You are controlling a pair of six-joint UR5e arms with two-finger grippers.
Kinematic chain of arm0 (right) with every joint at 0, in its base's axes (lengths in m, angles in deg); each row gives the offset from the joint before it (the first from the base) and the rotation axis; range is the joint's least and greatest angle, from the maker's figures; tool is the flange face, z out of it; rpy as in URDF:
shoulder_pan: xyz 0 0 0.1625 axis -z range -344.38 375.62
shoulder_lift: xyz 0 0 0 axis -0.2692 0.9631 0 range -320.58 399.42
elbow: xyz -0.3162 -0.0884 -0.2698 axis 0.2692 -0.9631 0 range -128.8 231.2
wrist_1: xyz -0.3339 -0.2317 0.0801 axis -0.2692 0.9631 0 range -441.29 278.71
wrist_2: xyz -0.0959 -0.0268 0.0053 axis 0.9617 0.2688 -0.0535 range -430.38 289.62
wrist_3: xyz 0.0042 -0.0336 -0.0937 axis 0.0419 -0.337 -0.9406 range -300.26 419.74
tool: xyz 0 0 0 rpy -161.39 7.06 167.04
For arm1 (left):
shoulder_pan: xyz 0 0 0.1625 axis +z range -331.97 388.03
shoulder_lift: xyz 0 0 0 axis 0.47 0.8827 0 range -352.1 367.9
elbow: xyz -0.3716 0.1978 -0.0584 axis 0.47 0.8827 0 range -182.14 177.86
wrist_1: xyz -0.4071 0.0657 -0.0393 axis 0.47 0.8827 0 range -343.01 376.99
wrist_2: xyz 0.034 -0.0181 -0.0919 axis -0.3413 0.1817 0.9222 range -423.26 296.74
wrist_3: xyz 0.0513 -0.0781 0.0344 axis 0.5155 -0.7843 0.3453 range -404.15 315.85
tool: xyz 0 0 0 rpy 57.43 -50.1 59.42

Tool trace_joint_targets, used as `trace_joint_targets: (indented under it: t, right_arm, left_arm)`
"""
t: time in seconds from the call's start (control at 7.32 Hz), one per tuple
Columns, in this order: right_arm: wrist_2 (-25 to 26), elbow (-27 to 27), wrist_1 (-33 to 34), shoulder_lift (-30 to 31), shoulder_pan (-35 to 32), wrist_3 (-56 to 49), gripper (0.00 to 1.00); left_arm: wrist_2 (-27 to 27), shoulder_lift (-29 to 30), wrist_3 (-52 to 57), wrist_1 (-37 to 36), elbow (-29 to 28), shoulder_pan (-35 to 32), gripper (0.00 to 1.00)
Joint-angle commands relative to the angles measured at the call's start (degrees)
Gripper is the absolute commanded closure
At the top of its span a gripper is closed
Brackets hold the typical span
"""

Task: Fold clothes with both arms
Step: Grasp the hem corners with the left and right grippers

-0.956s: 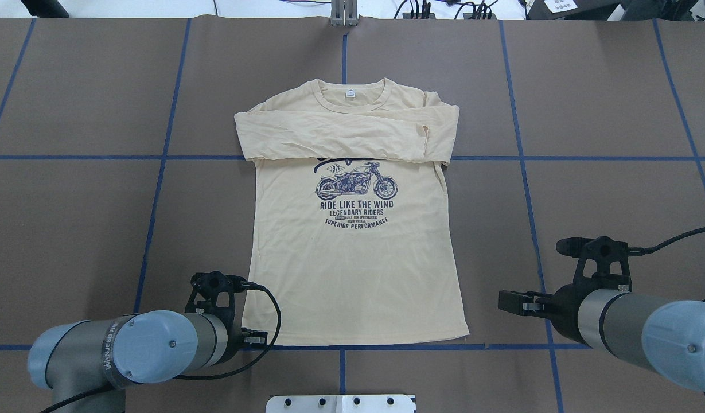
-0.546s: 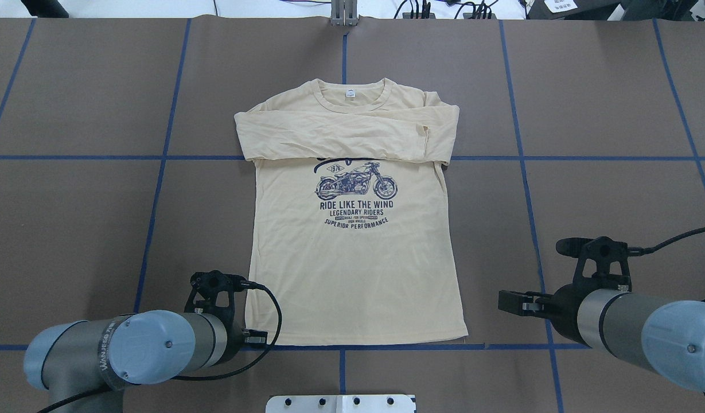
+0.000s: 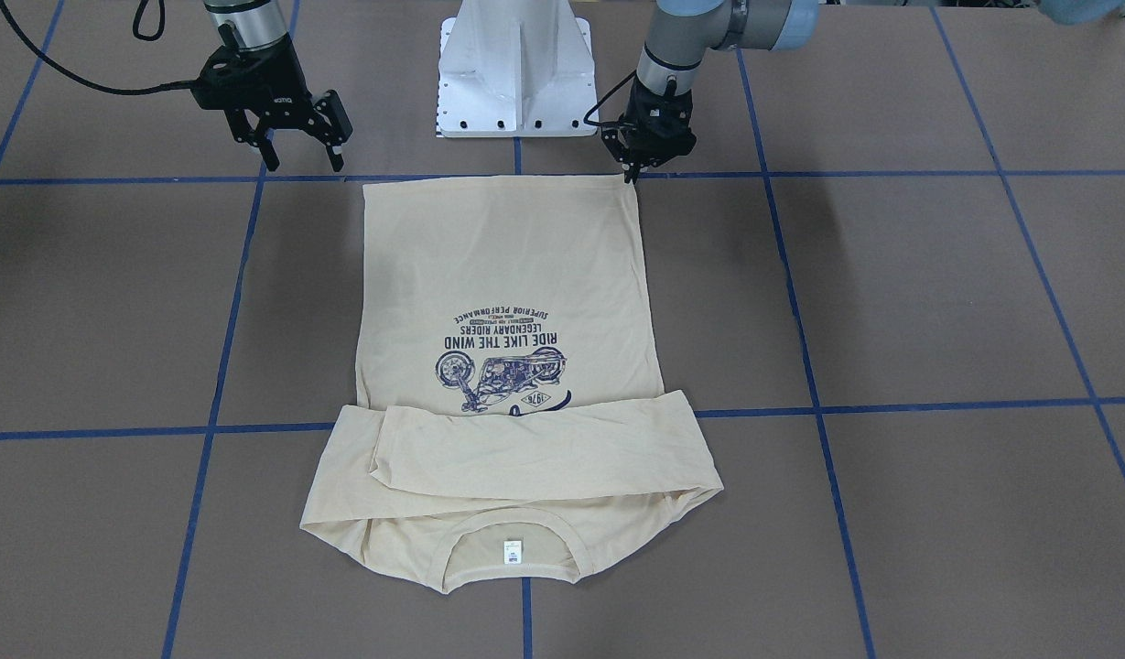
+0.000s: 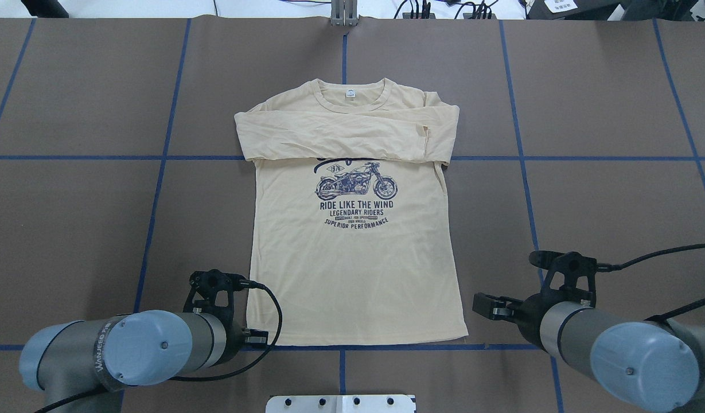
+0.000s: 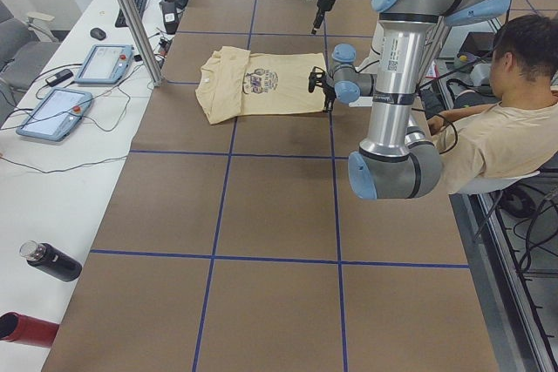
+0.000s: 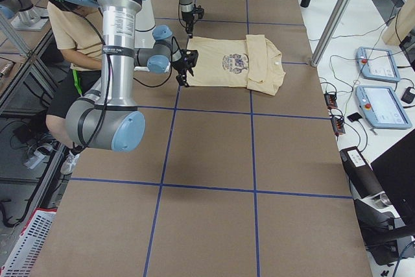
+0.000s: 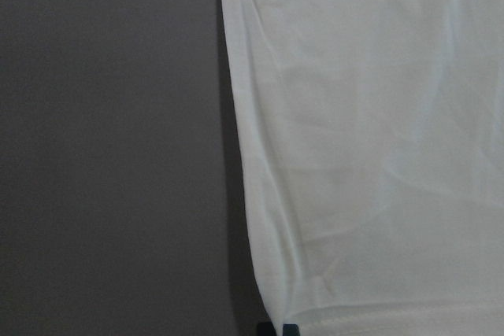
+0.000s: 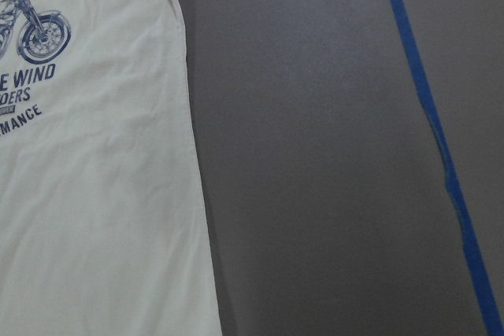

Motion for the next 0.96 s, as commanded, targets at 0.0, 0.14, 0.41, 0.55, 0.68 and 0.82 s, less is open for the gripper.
trace_joint_targets:
  t: [0.0,0.14,0.41,0.55,0.68,0.82]
  right_arm:
    - [3.91,-3.57,3.87,-4.41,3.42,1.85,0.06]
    - [5.49,-4.70,4.33,-5.56,5.35,4.56,0.15]
    - [6.82,-6.20,6.86,-8.28,7.12,4.76,0.43]
    - [6.91,-6.64,8.97,-9.86,7.65,4.68,0.53]
    - [7.09,-7.69,9.43,-10.66,7.83,4.67,0.53]
    - [8.22,-8.05,9.44,-10.67,7.83,4.59,0.53]
  left_arm:
    - [-0.02,0.16,0.00,0.00,0.07,0.00,1.00]
    - [-0.02,0.33,0.00,0.09,0.16,0.00,1.00]
    - [-0.02,0.25,-0.09,0.09,0.16,0.00,1.00]
    - [-0.02,0.25,-0.09,0.09,0.16,0.00,1.00]
    - [-0.02,0.34,-0.26,0.09,0.16,0.00,1.00]
    - [0.06,0.34,-0.26,0.17,0.16,0.00,1.00]
